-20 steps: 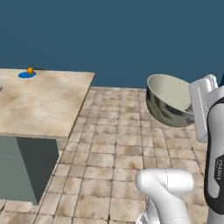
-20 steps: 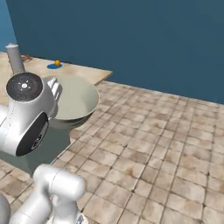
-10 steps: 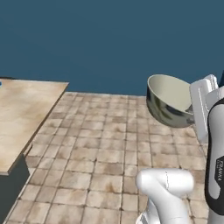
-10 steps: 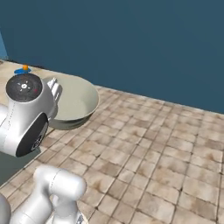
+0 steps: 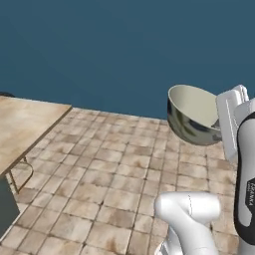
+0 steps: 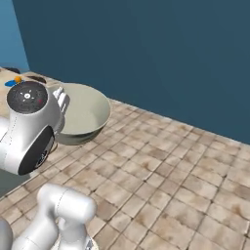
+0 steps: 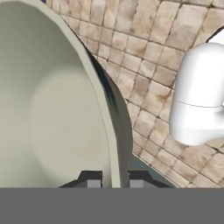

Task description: Take the smaller bowl and place it next to the appetizer plate on the dining counter , and place the larger bowl next to the plate with cooked food.

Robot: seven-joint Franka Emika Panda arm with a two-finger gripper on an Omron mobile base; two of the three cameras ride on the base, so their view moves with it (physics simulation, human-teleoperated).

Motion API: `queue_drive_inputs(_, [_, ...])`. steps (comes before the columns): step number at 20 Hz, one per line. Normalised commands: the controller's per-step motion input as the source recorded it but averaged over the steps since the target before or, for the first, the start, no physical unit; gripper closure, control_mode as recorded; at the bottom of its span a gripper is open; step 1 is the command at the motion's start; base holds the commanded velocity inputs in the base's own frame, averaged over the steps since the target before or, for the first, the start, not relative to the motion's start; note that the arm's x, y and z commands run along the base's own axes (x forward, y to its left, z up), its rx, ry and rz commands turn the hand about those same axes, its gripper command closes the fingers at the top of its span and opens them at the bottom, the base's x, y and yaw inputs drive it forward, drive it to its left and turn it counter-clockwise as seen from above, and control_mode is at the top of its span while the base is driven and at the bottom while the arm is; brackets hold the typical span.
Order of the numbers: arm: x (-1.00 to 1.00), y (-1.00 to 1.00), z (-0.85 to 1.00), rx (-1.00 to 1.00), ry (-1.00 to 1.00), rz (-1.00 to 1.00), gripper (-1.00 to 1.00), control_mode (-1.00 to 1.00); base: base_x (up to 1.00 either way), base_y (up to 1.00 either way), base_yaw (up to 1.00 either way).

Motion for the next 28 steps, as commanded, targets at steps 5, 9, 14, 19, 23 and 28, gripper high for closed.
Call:
queue_drive_inputs(5, [0.00, 0.00, 0.00, 0.00, 0.00, 0.00, 1.00, 1.00, 1.00, -1.00, 0.35])
queue_drive_inputs(9, [0.00, 0.00, 0.00, 0.00, 0.00, 0.00, 1.00, 1.00, 1.00, -1.00, 0.36])
queue_drive_inputs(14, [0.00, 0.00, 0.00, 0.00, 0.00, 0.00, 1.00, 1.00, 1.00, -1.00, 0.35])
queue_drive_inputs(19, [0.00, 0.00, 0.00, 0.00, 0.00, 0.00, 1.00, 1.00, 1.00, -1.00, 0.37])
queue_drive_inputs(23, [0.00, 0.00, 0.00, 0.00, 0.00, 0.00, 1.00, 1.00, 1.00, -1.00, 0.36])
queue_drive_inputs(28, [0.00, 0.00, 0.00, 0.00, 0.00, 0.00, 1.00, 1.00, 1.00, -1.00, 0.39])
